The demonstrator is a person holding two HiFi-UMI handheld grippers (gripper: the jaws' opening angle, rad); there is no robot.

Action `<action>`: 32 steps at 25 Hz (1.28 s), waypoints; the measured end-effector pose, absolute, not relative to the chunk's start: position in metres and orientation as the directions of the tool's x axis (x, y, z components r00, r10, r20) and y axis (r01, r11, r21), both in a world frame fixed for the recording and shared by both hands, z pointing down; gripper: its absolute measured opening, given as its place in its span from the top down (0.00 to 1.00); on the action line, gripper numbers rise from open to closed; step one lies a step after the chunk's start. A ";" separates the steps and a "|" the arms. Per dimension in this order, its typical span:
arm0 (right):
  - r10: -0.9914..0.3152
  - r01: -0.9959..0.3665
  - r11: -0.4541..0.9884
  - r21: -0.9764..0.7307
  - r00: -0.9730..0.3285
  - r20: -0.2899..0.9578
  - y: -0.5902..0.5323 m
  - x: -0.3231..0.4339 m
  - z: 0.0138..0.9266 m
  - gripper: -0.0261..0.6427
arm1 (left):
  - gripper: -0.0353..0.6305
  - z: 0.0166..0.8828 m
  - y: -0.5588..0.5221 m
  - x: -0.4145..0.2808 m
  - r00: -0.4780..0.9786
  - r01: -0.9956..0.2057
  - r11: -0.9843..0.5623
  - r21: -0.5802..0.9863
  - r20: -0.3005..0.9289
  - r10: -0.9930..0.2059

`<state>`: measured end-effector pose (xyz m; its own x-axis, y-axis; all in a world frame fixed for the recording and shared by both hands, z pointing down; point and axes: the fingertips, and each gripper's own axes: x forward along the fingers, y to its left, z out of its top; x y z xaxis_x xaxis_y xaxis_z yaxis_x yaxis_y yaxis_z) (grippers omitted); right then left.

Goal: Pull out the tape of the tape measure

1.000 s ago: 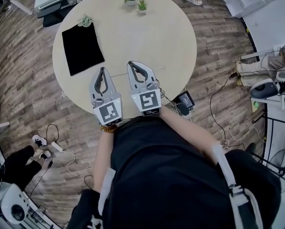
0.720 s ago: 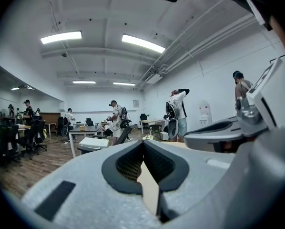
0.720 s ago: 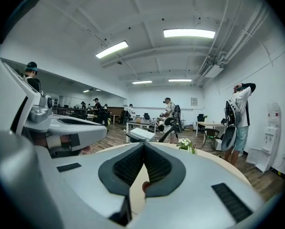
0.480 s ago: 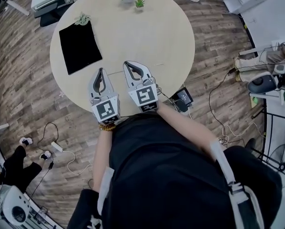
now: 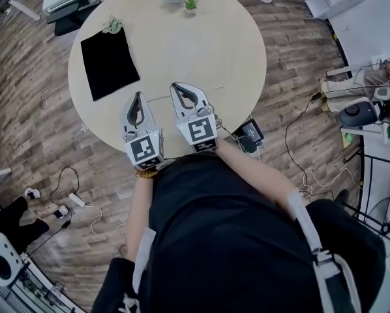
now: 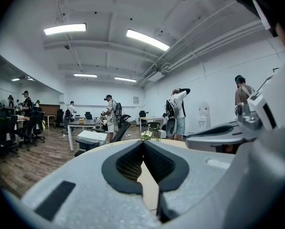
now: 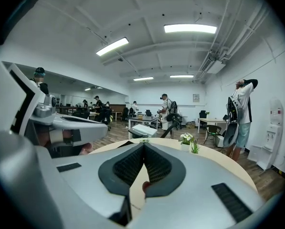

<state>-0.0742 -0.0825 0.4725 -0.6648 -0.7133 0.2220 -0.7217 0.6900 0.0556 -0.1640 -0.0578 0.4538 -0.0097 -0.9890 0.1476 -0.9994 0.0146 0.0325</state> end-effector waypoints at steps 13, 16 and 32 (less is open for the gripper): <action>-0.710 -0.716 0.695 0.062 -0.671 0.214 -0.077 -0.071 0.471 0.96 | 0.93 0.459 -0.051 -0.163 -0.012 -1.000 0.010 -0.015 0.144 -0.989; -0.712 -0.718 0.693 0.063 -0.670 0.210 -0.078 -0.069 0.472 0.96 | 0.93 0.458 -0.054 -0.162 -0.008 -1.000 0.006 -0.016 0.123 -0.992; -0.721 -0.727 0.685 0.058 -0.663 0.203 -0.079 -0.068 0.471 0.96 | 0.93 0.465 -0.055 -0.159 0.021 -1.000 -0.023 -0.013 0.143 -0.989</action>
